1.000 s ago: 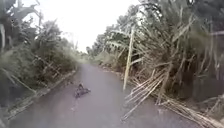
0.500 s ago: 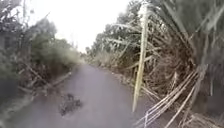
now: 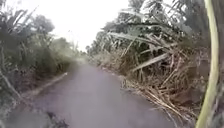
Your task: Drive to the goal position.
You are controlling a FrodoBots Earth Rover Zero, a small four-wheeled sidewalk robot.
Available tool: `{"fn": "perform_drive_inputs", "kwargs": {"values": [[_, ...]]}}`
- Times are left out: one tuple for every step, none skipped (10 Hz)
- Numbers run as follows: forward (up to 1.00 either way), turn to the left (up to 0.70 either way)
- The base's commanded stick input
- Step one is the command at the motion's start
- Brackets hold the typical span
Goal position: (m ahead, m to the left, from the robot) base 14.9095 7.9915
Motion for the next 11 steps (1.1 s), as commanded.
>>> {"fn": "perform_drive_inputs", "kwargs": {"values": [[1.0,0.0],[1.0,0.0],[1.0,0.0],[1.0,0.0],[1.0,0.0],[1.0,0.0],[1.0,0.0],[1.0,0.0],[1.0,0.0],[1.0,0.0],[1.0,0.0]]}}
